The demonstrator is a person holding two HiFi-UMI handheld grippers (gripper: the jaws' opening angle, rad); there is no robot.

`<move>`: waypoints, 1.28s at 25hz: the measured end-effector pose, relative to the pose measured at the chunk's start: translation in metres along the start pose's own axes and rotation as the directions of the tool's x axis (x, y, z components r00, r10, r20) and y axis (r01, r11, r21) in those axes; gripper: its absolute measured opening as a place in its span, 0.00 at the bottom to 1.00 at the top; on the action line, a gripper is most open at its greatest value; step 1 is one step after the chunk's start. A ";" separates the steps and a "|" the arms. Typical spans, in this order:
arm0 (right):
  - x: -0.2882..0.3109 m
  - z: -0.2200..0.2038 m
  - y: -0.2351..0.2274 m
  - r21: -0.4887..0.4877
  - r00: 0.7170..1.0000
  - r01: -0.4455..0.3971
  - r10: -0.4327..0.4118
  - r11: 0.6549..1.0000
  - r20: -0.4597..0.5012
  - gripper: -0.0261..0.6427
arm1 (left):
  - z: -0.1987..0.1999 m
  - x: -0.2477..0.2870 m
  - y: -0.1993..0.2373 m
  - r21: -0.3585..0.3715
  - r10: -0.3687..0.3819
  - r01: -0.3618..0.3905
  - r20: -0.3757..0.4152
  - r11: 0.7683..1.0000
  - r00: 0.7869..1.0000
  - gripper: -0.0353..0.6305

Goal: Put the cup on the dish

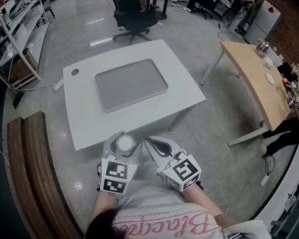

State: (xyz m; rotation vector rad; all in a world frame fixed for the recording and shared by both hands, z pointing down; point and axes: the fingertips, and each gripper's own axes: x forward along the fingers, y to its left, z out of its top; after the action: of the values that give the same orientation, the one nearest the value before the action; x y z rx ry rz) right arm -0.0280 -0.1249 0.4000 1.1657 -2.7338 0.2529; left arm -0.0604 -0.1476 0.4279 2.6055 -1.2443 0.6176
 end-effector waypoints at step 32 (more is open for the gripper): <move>0.134 0.011 -0.157 0.023 0.984 -0.097 0.099 0.995 -0.149 0.04 | 0.015 0.208 0.127 -0.035 0.129 -0.130 -0.028 0.991 0.991 0.44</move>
State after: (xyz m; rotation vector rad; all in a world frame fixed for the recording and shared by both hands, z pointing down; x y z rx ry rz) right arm -0.0063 -0.3276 0.4322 0.9738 -2.6642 0.3601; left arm -0.0381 -0.3785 0.5055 2.4944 -1.4121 0.6425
